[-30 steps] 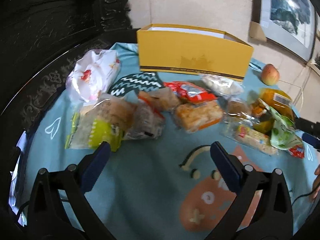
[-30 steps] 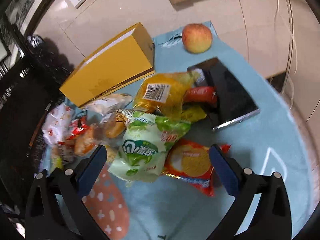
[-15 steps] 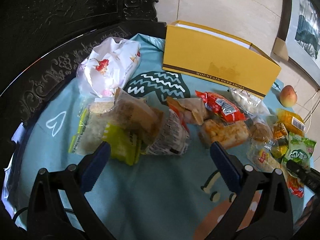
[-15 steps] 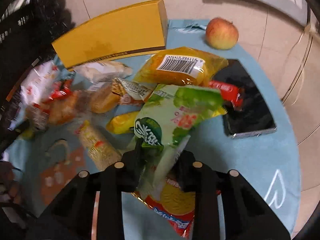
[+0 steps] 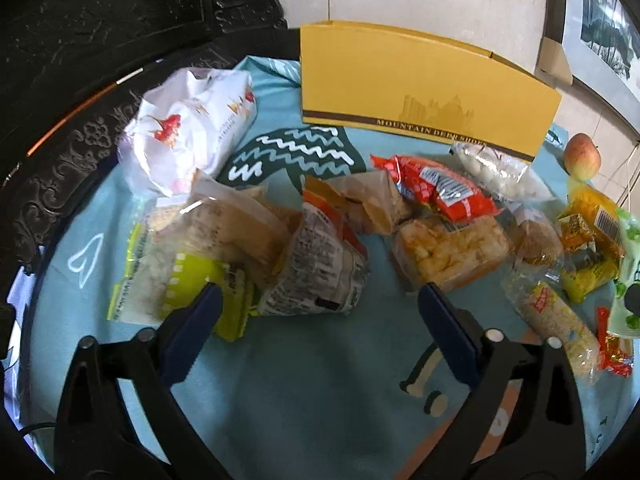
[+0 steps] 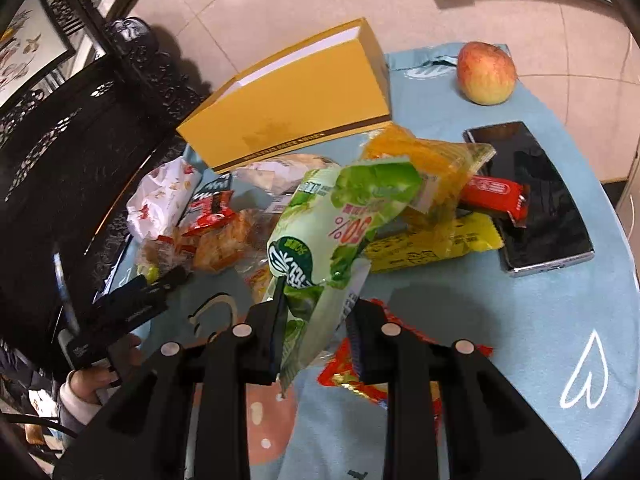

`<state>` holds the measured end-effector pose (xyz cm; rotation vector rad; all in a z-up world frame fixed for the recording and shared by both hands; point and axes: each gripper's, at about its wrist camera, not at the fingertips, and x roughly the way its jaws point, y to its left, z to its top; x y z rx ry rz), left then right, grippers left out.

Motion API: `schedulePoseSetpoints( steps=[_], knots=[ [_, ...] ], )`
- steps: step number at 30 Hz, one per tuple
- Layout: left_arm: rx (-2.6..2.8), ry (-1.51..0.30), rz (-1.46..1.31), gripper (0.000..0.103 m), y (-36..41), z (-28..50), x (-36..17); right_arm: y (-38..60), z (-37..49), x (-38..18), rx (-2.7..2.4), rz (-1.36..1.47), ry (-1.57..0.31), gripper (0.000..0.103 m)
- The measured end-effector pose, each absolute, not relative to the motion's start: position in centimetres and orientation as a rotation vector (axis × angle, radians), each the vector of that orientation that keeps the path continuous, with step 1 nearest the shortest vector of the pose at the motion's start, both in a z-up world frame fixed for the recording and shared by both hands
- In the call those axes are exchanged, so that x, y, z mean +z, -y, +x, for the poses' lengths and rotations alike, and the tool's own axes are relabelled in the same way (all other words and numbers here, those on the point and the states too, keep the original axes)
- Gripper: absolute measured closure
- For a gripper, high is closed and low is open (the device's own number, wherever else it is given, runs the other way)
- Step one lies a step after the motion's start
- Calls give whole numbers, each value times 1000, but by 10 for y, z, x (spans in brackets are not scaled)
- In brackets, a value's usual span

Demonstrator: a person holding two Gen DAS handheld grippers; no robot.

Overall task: Organize snacks
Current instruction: 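Grasp the green chip bag with the right tool while the left tool grasps a clear pastry bag, then carry both bags into the yellow box and open both tools to release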

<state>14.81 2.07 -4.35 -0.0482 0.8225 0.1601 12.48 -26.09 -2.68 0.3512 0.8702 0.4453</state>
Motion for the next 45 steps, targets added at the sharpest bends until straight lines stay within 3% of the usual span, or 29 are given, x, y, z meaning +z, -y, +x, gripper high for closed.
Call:
schedulePoseSetpoints(
  steps=[1,2,8,22,33,45],
  knots=[
    [151,-831,-51,47,-21,150,-46,259,124,-26,452,348,-871,76],
    [149,-863,-50,60,-22,154,-52,257,124,-27,455,338,-872,76],
    [113,-852,-42,64,-17,146,-46,256,123,-26,465,328,-870,76],
    [-4,-676,-42,63,2,107,45,266,109,4,512,382,-726,76],
    [-72,-627,-106,63,27,216,113,240,178,96,390,145,-499,76],
    [-43,-683,-144,63,17,344,82,203,298,76,240,0,-418,74]
  ],
)
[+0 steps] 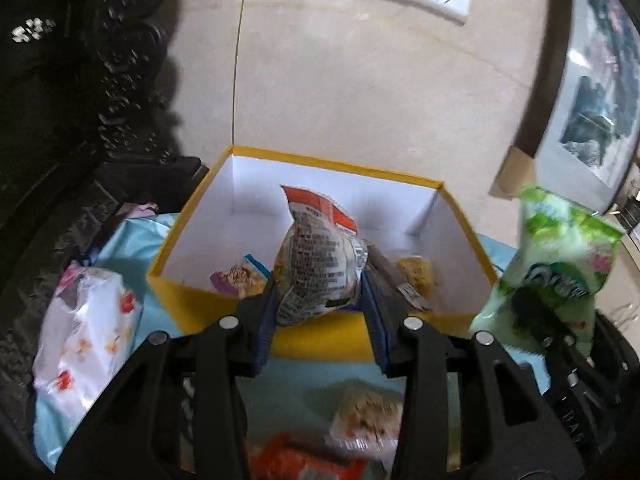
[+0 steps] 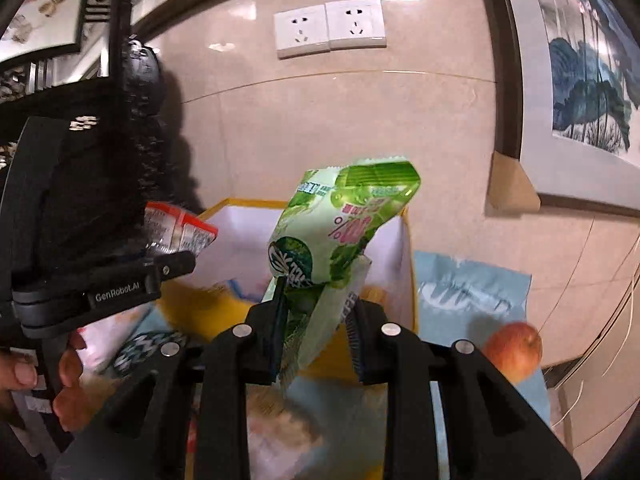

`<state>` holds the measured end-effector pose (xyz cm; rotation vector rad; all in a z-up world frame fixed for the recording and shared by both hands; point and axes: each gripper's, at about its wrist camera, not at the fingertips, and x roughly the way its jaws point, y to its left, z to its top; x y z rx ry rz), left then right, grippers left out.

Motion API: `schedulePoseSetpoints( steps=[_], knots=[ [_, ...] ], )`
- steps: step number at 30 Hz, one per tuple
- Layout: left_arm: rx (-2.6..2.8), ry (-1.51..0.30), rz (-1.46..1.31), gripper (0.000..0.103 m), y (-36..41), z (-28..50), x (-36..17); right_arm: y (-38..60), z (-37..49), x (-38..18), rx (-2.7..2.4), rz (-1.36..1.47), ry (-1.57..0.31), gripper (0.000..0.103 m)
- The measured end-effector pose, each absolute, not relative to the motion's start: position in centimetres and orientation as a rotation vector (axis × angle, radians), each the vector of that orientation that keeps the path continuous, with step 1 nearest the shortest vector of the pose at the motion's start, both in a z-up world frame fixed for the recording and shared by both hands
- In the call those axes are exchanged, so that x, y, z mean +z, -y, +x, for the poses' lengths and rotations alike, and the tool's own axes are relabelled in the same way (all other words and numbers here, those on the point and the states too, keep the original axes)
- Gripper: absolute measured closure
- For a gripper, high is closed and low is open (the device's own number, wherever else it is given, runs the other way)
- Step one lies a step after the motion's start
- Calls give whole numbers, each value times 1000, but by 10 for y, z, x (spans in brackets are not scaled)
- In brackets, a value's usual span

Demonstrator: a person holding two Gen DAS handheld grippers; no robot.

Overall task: Organize snacks
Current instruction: 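Carry both bags into the yellow box and open both tools to release, then move both tools back over the snack pile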

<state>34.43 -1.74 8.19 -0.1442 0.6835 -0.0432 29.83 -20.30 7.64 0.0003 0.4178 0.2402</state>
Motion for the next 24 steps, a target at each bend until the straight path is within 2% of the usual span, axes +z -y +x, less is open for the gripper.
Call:
schedulePoseSetpoints(
  steps=[1,2,3,4,5,7,14,15,18,19,24],
  knots=[
    [-39,-699,-145,61,17,354,76,201,305,73,218,-5,-409,73],
    [-22,-726,-156,45,16,365,68,199,314,68,209,-18,-413,69],
    [4,-745,-175,29,14,372,62,192,323,61,201,-67,-432,50],
    [18,-739,-185,14,12,373,60,185,327,57,169,-128,-441,42],
    [32,-724,-192,9,11,372,60,176,326,53,122,-213,-431,42],
    [24,-719,-181,8,13,366,62,171,314,53,127,-248,-404,42],
    [3,-736,-132,6,16,317,84,200,261,84,190,-94,-414,42],
    [5,-737,-114,5,15,306,89,207,251,87,201,-59,-418,39],
    [18,-727,-86,4,8,270,95,228,216,90,254,60,-437,8],
    [26,-723,-80,2,5,258,95,236,200,89,265,104,-424,4],
    [101,-755,-53,2,-22,204,83,256,145,73,324,208,-464,4]
  ],
)
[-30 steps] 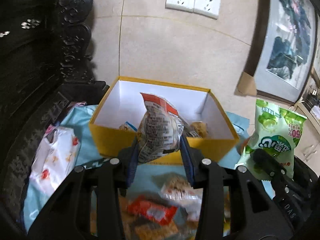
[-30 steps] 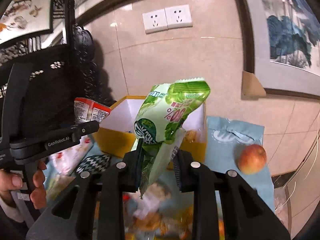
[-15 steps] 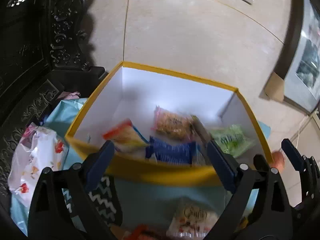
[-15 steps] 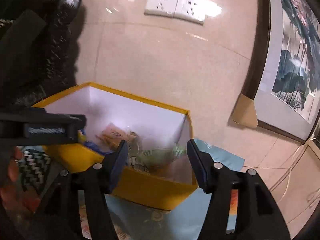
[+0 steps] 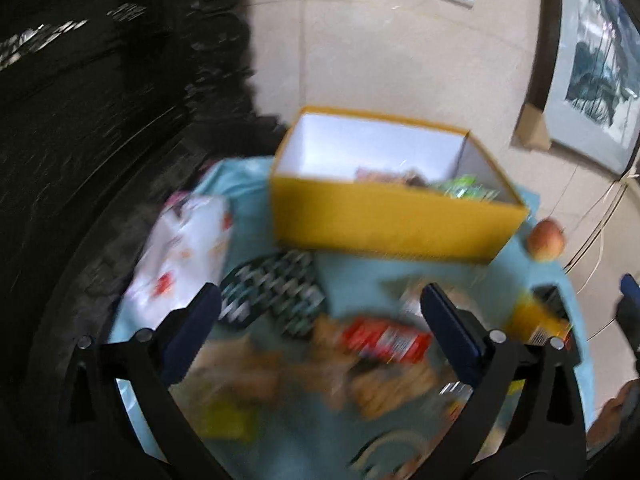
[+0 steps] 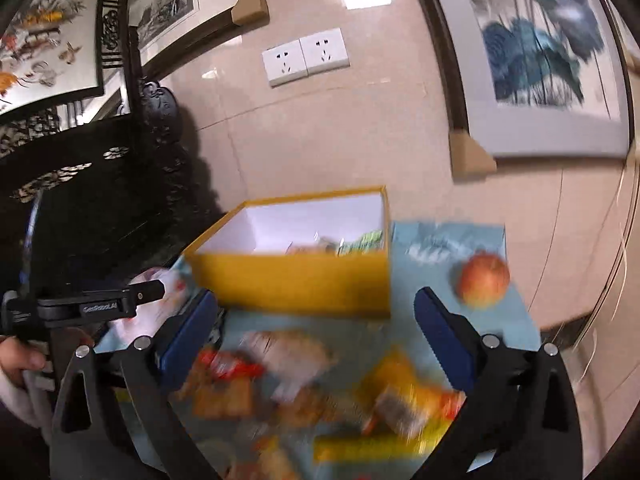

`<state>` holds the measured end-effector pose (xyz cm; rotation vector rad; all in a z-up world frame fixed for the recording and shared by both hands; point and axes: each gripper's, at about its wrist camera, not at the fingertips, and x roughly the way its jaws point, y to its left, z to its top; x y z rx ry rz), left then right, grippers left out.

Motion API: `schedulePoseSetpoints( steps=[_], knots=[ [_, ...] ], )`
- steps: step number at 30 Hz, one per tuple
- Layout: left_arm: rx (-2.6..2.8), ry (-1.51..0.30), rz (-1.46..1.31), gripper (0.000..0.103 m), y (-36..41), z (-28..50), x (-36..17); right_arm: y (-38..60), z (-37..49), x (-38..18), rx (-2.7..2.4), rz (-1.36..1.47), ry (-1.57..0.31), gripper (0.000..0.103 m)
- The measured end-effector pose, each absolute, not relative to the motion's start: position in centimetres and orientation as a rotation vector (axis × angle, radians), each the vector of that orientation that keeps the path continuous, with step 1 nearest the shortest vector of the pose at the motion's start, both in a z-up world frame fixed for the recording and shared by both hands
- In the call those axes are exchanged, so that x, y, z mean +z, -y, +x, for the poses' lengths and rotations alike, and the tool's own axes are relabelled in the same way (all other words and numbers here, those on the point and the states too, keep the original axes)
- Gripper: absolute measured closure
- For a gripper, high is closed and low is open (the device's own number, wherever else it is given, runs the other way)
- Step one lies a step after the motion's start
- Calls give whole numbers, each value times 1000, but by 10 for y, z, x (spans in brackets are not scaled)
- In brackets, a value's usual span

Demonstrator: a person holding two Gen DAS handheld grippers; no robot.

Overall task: Organize snacks
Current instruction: 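Move both tools back over the snack pile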

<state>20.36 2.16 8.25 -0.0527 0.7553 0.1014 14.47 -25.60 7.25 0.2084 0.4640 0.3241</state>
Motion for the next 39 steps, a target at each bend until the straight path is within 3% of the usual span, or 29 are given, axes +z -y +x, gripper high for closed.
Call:
schedulePoseSetpoints(
  steps=[15,30,39],
  knots=[
    [286,-891,-175,2,-74,150,10,276,120,11,332,359,-595,1],
    [270,-895,-153,2,-52,158,-20,279,135,-11,223,209,-738,1],
    [331,-899,-234,2,-69,189,-30,289,136,-15,227,299,-752,1]
  ],
)
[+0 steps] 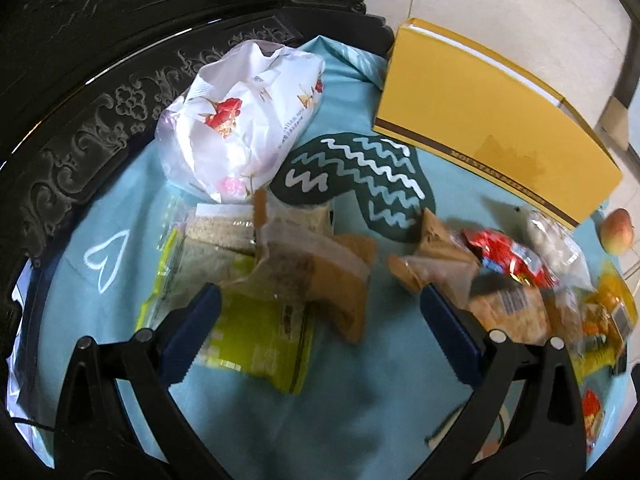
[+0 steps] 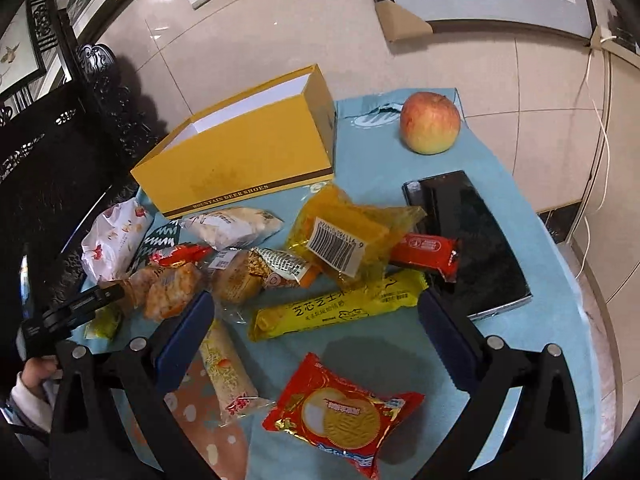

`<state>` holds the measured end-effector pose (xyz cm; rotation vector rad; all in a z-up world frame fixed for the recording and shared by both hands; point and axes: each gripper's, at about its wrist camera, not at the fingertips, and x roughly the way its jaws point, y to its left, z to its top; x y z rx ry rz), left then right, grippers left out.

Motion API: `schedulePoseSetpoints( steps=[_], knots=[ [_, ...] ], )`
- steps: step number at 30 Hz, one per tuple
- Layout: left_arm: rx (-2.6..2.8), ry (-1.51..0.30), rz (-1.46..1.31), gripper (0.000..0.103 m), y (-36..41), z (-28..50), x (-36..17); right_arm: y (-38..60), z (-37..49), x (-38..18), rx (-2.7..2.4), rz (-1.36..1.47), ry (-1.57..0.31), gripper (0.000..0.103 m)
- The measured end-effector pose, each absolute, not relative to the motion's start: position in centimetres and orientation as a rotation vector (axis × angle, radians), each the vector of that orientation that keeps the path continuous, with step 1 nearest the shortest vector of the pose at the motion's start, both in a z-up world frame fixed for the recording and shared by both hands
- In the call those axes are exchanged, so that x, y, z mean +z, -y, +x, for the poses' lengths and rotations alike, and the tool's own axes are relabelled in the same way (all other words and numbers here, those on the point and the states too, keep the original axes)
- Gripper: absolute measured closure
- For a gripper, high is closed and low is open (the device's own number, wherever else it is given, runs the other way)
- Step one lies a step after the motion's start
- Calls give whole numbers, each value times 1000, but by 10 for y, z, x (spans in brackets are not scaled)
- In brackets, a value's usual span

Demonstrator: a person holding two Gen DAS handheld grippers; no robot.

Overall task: Organize snacks
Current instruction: 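Move both tools back over the snack pile, then grasp the brown pastry bag with the left tool while the right tool grasps the red cookie pack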

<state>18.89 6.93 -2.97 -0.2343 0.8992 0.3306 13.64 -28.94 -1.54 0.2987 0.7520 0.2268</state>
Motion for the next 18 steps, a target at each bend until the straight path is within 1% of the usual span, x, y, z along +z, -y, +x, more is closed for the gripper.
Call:
schedulePoseSetpoints(
  steps=[1,2,3,4,7,10,15,18],
  knots=[
    [334,-896,-240,3,-71,191,-31,289,136,-15,230,295,-750,1],
    [334,-890,-258,13,-74,195,-31,288,137,-14,232,291,-749,1],
    [327,-891,-274,27,-76,197,-33,288,136,-14,233,290,-749,1],
    [314,-907,-281,54,-77,200,-35,288,136,-14,234,292,-750,1],
    [281,-901,-233,62,-68,200,-35,290,136,-13,236,308,-750,1],
    [244,-893,-210,66,-57,192,-31,294,134,-7,240,321,-736,1],
    [188,-852,-240,67,-52,167,-11,317,127,6,265,376,-702,1],
    [161,-815,-236,67,-50,156,3,330,125,8,237,336,-721,1]
  ],
)
